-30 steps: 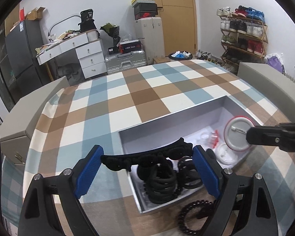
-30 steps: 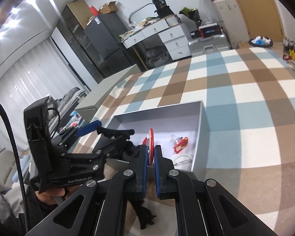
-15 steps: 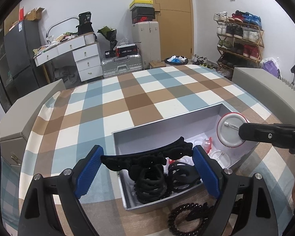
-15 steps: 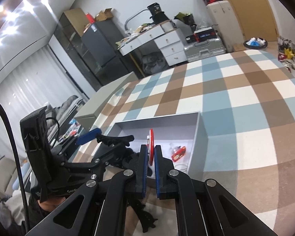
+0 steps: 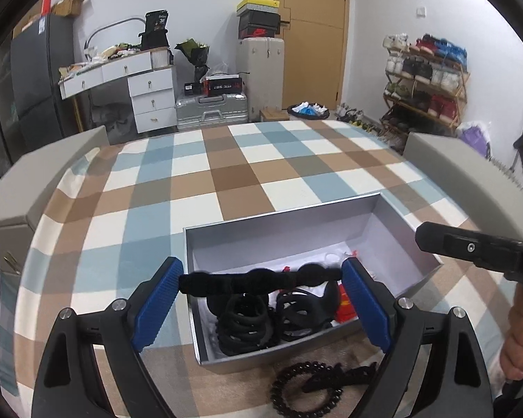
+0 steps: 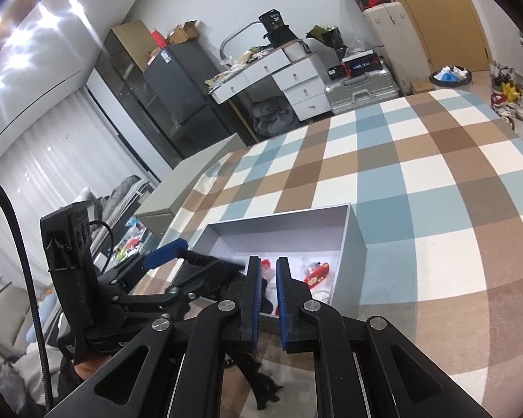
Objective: Organize jewelry
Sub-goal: 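Carry the badge and claw clip into the grey box and release both, then grasp the remaining black claw clip with the right gripper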
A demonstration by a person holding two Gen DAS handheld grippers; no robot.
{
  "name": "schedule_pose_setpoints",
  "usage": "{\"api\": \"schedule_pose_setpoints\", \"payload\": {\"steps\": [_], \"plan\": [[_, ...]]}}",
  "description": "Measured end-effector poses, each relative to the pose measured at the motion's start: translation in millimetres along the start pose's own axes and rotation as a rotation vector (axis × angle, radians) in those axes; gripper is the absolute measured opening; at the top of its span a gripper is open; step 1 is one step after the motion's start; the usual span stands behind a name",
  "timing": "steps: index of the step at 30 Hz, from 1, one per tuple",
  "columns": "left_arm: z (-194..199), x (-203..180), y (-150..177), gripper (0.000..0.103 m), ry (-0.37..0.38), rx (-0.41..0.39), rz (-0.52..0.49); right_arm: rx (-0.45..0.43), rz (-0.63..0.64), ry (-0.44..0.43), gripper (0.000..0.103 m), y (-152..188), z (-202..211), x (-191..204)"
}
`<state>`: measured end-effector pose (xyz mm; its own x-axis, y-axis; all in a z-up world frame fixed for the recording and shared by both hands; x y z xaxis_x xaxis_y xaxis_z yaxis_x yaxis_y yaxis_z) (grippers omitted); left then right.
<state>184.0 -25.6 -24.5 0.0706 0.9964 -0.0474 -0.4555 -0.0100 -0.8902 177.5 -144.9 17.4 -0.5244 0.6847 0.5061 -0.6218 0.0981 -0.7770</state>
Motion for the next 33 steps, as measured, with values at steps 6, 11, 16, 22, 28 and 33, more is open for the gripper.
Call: {"api": "schedule_pose_setpoints", "payload": {"steps": [6,11,16,22,28,33], "plan": [[15,0,0,0.102,0.006,-0.027,0.027,0.002,0.034,0.019,0.024,0,7,1],[34,2,11,0.102,-0.018,-0.029,-0.002,0.007,0.087,0.045,0.06,4,19,6],[46,4,21,0.102,-0.033,-0.015,-0.019,0.017,0.139,0.07,0.095,9,31,10],[51,4,28,0.102,-0.038,-0.01,-0.033,0.059,0.18,0.123,0.1,19,31,4],[46,6,36,0.102,-0.025,0.022,-0.054,0.113,0.217,0.135,0.1,34,22,4],[46,10,40,0.102,-0.032,0.038,-0.056,0.152,0.24,0.121,0.1,45,17,9]]}}
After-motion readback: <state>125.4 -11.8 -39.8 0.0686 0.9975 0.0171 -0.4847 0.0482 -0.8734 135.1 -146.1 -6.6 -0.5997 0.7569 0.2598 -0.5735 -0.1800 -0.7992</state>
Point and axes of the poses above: each gripper's, at about its wrist camera, not at the fingertips, and z roughly against the way its jaws point, x to its left, y to its underside, the point moved 8 cm from there along -z, roughly the way its jaws point, and after that the axes turned 12 degrees about -x, right-handed, at the moved point
